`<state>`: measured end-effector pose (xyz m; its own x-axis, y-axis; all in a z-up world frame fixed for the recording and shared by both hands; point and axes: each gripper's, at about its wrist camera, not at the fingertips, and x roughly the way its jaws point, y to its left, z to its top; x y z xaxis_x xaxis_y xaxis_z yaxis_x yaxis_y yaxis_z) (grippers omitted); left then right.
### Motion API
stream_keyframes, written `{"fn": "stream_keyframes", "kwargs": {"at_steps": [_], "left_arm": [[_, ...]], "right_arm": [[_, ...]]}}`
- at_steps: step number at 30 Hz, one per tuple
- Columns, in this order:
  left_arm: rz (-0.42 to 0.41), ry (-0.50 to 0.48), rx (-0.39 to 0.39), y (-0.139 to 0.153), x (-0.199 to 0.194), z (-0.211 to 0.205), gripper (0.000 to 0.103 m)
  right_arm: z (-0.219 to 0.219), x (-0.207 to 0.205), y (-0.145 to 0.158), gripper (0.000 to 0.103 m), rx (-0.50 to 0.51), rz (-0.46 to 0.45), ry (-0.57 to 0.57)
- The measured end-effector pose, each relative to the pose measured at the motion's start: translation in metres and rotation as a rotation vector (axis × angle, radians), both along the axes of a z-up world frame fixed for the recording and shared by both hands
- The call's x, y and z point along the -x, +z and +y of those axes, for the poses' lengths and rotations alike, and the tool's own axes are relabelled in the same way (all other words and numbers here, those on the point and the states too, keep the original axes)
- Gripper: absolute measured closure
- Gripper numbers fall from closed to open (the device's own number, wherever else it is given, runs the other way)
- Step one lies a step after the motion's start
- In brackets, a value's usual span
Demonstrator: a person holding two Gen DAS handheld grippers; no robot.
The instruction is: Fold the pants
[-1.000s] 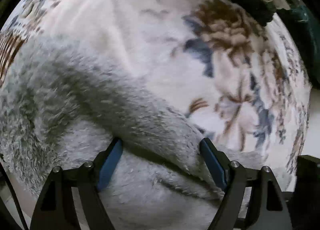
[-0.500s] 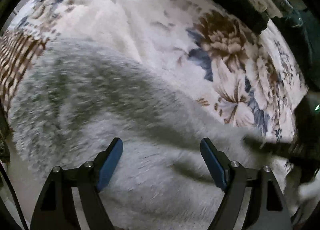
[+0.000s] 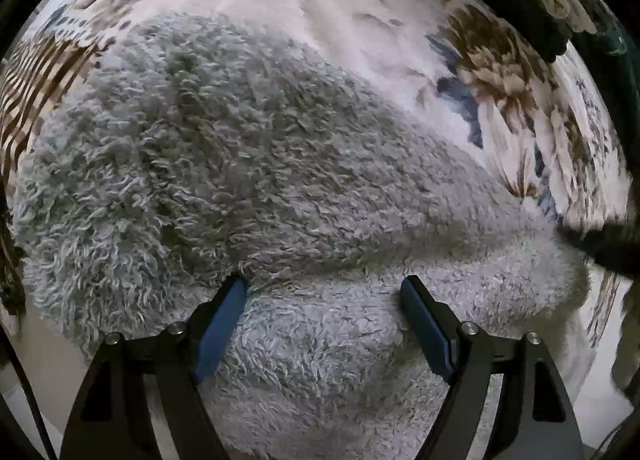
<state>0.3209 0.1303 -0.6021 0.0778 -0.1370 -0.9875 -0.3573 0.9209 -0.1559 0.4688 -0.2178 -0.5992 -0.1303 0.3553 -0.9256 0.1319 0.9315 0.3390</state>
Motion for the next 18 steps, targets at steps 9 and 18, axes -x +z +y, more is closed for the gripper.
{"fn": "stream_keyframes", "kwargs": {"at_steps": [9,18], "left_arm": [[-0.022,0.025,0.025,0.015,0.004,-0.01,0.024],[-0.045,0.069,-0.003,0.042,0.046,0.017,0.024]], "right_arm": [[0.011,0.052,0.044,0.05,-0.24,0.032,-0.012],[-0.017,0.079,0.006,0.048,-0.087,-0.048,-0.327]]}}
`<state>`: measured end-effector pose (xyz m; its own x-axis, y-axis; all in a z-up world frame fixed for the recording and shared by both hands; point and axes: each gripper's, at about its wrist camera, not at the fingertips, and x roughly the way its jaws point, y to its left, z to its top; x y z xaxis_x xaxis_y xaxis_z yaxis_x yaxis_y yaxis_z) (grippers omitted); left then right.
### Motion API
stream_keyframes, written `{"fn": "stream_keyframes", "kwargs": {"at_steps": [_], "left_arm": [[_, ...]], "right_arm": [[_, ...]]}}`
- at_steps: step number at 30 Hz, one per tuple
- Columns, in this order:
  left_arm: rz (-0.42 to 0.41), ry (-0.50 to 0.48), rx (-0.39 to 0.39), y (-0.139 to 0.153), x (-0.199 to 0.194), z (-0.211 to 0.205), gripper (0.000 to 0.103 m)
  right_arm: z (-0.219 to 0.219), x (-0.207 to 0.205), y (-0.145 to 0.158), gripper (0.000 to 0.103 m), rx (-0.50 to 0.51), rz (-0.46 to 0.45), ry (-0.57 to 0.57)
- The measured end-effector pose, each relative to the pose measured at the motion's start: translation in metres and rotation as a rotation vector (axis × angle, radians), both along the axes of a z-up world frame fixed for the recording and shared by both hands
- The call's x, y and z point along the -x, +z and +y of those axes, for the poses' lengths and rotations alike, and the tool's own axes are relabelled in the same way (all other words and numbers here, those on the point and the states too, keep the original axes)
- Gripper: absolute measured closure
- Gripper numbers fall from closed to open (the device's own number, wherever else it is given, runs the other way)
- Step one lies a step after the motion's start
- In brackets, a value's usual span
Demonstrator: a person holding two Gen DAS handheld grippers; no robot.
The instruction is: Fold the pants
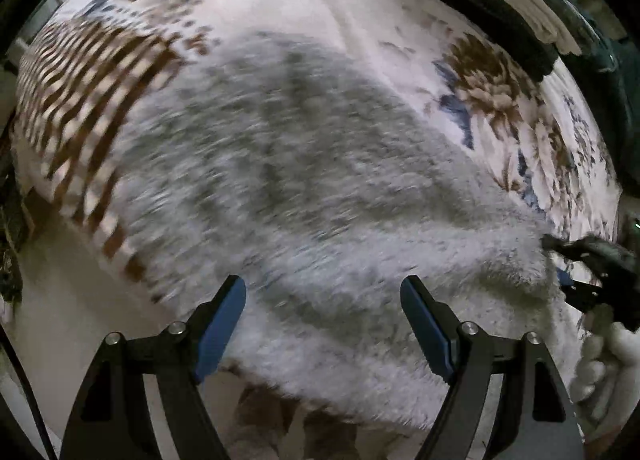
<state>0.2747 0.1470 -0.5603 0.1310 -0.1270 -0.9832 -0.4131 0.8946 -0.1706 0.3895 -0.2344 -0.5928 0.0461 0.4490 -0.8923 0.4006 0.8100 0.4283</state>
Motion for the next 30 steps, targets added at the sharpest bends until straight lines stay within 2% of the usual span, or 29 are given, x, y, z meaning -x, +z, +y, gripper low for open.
{"fn": "stream_keyframes", "kwargs": {"at_steps": [1,3,6,8,9,11,13,14,16,17,18,19,22,25,27,30], "left_arm": [[-0.003,0.026,0.006,0.003,0.009,0.008,0.024],[-0.006,0.07,0.016,0.005,0.02,0.022,0.024],[0.007,0.129,0.018,0.009,0.038,0.035,0.024],[0.014,0.171,-0.008,0.013,0.051,0.049,0.025],[0.009,0.186,-0.033,0.017,0.054,0.053,0.024],[-0.028,0.22,-0.119,0.029,0.061,0.063,0.024],[-0.045,0.233,-0.128,0.032,0.059,0.07,0.024],[-0.047,0.239,-0.12,0.03,0.055,0.074,0.024],[-0.056,0.254,-0.079,0.023,0.043,0.08,0.024],[-0.062,0.256,-0.059,0.018,0.038,0.084,0.024],[-0.064,0.254,-0.045,0.013,0.029,0.086,0.025],[-0.083,0.245,-0.023,0.008,0.021,0.086,0.027],[-0.106,0.186,-0.036,-0.001,0.003,0.079,0.083],[-0.139,0.162,-0.042,0.011,0.013,0.074,0.091],[-0.157,0.142,-0.077,0.024,0.025,0.074,0.092],[-0.132,0.149,-0.116,0.021,0.039,0.084,0.093]], "right_arm": [[-0.001,0.007,0.012,0.046,-0.027,-0.028,-0.02],[-0.001,0.037,0.041,0.031,-0.061,-0.064,-0.052],[0.014,0.097,0.051,0.028,-0.074,-0.012,-0.077],[0.036,0.143,0.029,0.028,-0.061,0.149,-0.074],[0.045,0.16,0.018,0.028,-0.077,0.202,-0.077],[0.058,0.196,-0.014,0.028,-0.169,0.311,-0.162],[0.06,0.213,-0.03,0.028,-0.243,0.331,-0.284],[0.058,0.219,-0.034,0.029,-0.262,0.312,-0.342],[0.055,0.223,-0.037,0.043,-0.258,0.267,-0.424],[0.053,0.224,-0.036,0.067,-0.235,0.253,-0.441],[0.053,0.223,-0.035,0.086,-0.195,0.245,-0.443],[0.052,0.22,-0.033,0.088,-0.164,0.236,-0.44],[0.056,0.218,-0.021,0.094,-0.101,0.211,-0.4],[0.076,0.216,0.0,0.095,-0.067,0.172,-0.354],[0.083,0.223,0.011,0.095,-0.051,0.152,-0.33],[0.085,0.227,0.015,0.095,-0.022,0.158,-0.288]]}}
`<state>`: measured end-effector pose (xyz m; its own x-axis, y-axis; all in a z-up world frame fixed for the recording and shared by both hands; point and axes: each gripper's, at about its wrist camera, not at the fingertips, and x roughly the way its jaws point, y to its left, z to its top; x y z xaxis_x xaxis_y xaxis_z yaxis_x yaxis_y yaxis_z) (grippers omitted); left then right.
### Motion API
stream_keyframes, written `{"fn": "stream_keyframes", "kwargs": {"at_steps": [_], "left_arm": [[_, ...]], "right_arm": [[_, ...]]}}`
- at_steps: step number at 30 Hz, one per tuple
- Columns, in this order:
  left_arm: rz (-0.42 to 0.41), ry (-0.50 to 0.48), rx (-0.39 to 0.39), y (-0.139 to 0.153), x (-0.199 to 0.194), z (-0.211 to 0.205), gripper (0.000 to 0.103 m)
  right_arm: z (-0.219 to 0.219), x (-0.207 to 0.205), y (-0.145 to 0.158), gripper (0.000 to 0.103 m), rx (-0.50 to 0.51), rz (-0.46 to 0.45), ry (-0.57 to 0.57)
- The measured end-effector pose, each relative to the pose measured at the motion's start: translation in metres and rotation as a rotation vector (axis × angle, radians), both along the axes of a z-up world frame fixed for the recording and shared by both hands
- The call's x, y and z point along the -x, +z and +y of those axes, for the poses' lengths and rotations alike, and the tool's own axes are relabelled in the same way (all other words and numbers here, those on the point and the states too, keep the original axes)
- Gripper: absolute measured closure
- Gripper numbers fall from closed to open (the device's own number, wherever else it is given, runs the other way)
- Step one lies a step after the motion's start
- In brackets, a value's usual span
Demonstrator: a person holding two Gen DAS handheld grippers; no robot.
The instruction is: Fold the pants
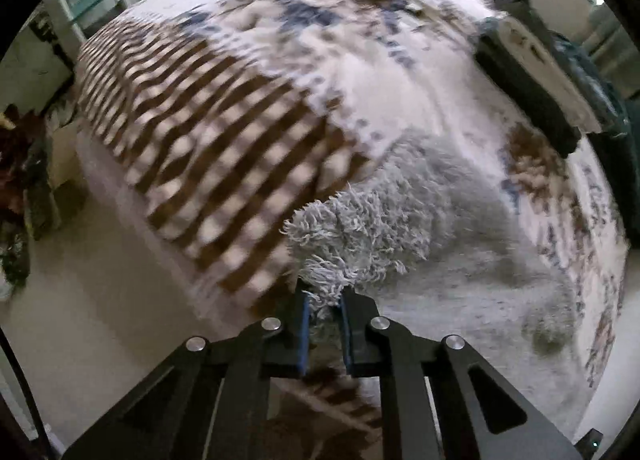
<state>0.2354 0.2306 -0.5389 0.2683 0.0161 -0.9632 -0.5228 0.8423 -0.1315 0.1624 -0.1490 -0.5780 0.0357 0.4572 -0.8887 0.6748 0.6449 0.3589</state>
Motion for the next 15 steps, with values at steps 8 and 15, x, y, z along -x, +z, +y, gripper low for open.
{"fn": "stream_keyframes", "kwargs": {"at_steps": [8,15], "left_arm": [[0.084,0.017,0.049,-0.005,0.009,-0.003,0.074],[0.02,-0.135,0.024,0.033,-0.005,-0.078,0.028]], "right_arm": [[-0.003,-0.011,-0.036,0.039,-0.138,0.099,0.045],[-0.045,-0.054,0.04,0.037,-0.086,-0.052,0.11]]}}
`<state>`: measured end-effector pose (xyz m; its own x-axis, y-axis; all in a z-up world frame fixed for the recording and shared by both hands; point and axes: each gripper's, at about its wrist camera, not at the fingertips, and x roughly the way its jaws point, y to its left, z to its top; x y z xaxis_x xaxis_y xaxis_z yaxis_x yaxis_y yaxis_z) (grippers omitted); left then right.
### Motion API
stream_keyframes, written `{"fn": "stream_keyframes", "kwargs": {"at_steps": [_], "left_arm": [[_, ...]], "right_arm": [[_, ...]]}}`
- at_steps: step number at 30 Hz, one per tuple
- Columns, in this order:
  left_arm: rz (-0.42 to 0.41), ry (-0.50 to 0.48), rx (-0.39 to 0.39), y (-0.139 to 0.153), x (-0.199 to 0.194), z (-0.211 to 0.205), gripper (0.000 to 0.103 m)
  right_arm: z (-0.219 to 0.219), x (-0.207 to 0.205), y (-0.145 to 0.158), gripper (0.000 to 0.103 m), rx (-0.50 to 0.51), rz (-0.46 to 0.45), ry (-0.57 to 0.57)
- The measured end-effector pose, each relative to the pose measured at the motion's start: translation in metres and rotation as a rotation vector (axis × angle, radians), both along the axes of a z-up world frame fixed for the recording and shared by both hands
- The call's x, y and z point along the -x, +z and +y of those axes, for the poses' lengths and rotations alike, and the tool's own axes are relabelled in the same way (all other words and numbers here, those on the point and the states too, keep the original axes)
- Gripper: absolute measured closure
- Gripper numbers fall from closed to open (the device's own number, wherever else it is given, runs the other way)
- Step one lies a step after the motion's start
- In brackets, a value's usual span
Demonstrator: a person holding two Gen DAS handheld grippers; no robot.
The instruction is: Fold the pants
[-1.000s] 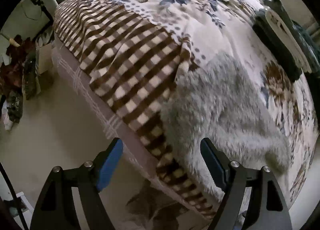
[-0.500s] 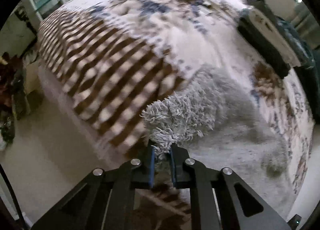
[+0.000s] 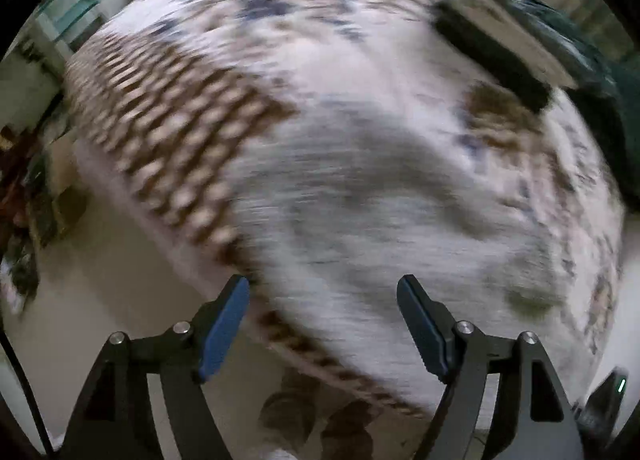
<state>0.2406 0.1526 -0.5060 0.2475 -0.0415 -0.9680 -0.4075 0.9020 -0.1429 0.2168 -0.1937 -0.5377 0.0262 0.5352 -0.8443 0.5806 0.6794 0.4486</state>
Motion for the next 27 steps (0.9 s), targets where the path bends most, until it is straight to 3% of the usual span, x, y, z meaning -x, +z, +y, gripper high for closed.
{"fn": "stream_keyframes", "kwargs": {"at_steps": [2,4,5,7,8,9,11,12,14,16,18,19,20,22,24,25,27], "left_arm": [[-0.023,-0.048,0.035,-0.004,-0.025,-0.025,0.028],[-0.039,-0.108,0.053,-0.017,-0.06,-0.053,0.028],[-0.037,-0.139,0.044,-0.024,-0.076,-0.065,0.028],[-0.028,-0.194,0.02,-0.041,-0.106,-0.085,0.028],[-0.02,-0.212,0.013,-0.047,-0.114,-0.093,0.028],[-0.012,-0.228,0.012,-0.053,-0.121,-0.099,0.028],[0.006,-0.262,-0.009,-0.065,-0.135,-0.111,0.028],[0.01,-0.275,-0.017,-0.067,-0.135,-0.115,0.028],[0.019,-0.281,-0.03,-0.071,-0.135,-0.116,0.028],[0.031,-0.278,-0.041,-0.075,-0.13,-0.117,0.028],[0.054,-0.262,-0.033,-0.076,-0.125,-0.117,0.028],[0.058,-0.258,-0.027,-0.076,-0.123,-0.117,0.028],[0.06,-0.257,-0.027,-0.073,-0.118,-0.119,0.028],[0.044,-0.265,-0.034,-0.064,-0.111,-0.124,0.028],[0.018,-0.279,-0.05,-0.051,-0.102,-0.137,0.028],[0.004,-0.292,-0.049,-0.044,-0.096,-0.149,0.028],[-0.012,-0.318,-0.05,-0.034,-0.09,-0.17,0.028]], "right_arm": [[-0.035,-0.027,0.011,0.037,0.094,-0.05,-0.029],[-0.058,-0.067,0.009,0.037,0.227,-0.071,0.028],[-0.067,-0.09,-0.001,0.037,0.313,-0.046,0.086],[-0.082,-0.119,-0.027,0.037,0.371,0.019,0.162],[-0.086,-0.128,-0.049,0.041,0.345,0.071,0.183],[-0.093,-0.133,-0.063,0.063,0.318,0.092,0.181],[-0.093,-0.135,-0.067,0.092,0.366,0.078,0.231],[-0.09,-0.135,-0.062,0.1,0.403,0.055,0.263],[-0.09,-0.127,-0.042,0.101,0.497,-0.013,0.261],[-0.096,-0.118,-0.034,0.103,0.576,-0.016,0.212],[-0.115,-0.108,-0.038,0.102,0.518,-0.003,0.156],[-0.123,-0.103,-0.041,0.102,0.405,-0.007,0.116],[-0.129,-0.099,-0.04,0.099,0.323,-0.009,0.087],[-0.143,-0.09,-0.025,0.086,0.276,-0.026,0.033],[-0.167,-0.075,-0.003,0.03,0.302,-0.067,-0.04],[-0.185,-0.064,0.01,0.022,0.326,-0.081,-0.098],[-0.217,-0.039,0.025,0.021,0.377,-0.094,-0.189]]}}
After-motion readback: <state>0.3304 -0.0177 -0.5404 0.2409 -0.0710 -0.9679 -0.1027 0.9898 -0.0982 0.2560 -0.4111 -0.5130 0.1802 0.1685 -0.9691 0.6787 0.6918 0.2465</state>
